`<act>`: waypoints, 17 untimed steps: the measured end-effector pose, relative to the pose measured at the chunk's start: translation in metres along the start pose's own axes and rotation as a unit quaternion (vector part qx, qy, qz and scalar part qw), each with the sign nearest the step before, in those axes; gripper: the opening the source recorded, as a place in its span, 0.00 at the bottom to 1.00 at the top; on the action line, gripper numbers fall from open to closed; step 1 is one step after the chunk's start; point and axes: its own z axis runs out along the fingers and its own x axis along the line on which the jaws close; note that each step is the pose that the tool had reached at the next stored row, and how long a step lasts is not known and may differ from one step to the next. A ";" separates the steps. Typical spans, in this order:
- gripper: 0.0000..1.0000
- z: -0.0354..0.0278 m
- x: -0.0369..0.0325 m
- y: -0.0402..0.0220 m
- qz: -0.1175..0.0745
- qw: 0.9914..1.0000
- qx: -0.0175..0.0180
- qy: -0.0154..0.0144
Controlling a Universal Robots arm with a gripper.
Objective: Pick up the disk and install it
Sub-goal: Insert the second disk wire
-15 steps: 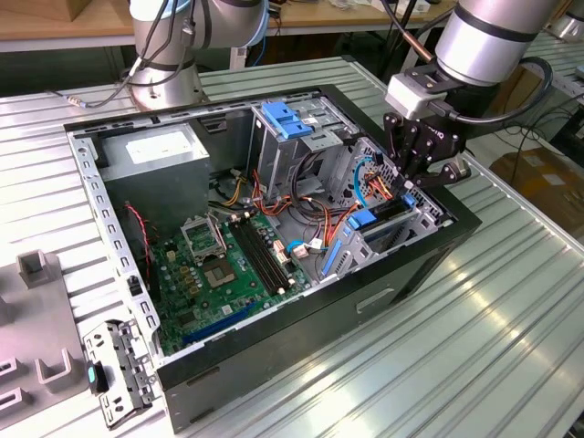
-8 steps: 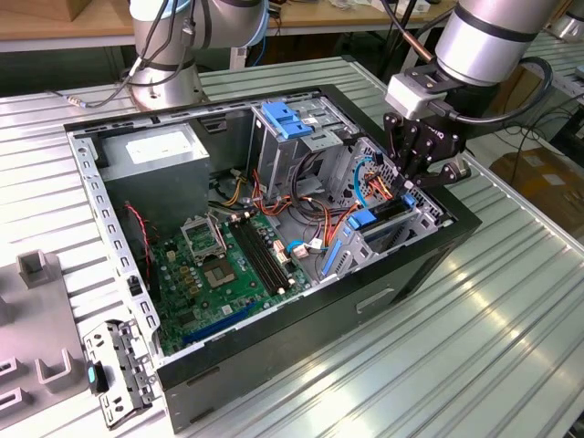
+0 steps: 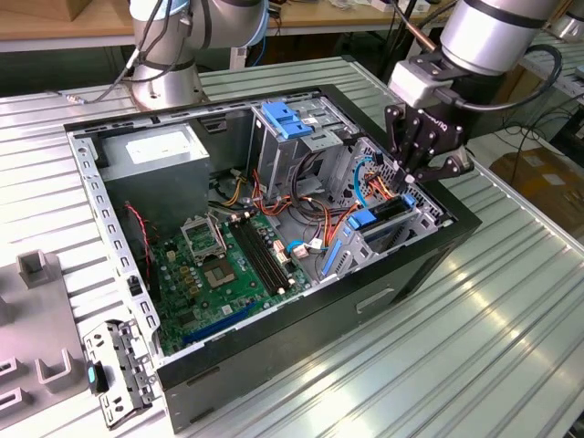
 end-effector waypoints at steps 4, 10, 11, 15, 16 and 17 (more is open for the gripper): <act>0.11 -0.0042 0.0000 0.0049 0.000 1.000 0.000 0.000; 0.11 -0.0103 0.0001 0.0122 0.000 1.000 0.000 0.000; 0.11 -0.0133 -0.0002 0.0123 0.000 1.000 0.000 0.000; 0.11 -0.0257 -0.0040 0.0124 0.000 1.000 -0.001 0.000; 0.11 -0.0273 -0.0057 0.0124 0.000 1.000 -0.001 0.001; 0.11 -0.0293 -0.0083 0.0125 0.000 1.000 -0.002 0.001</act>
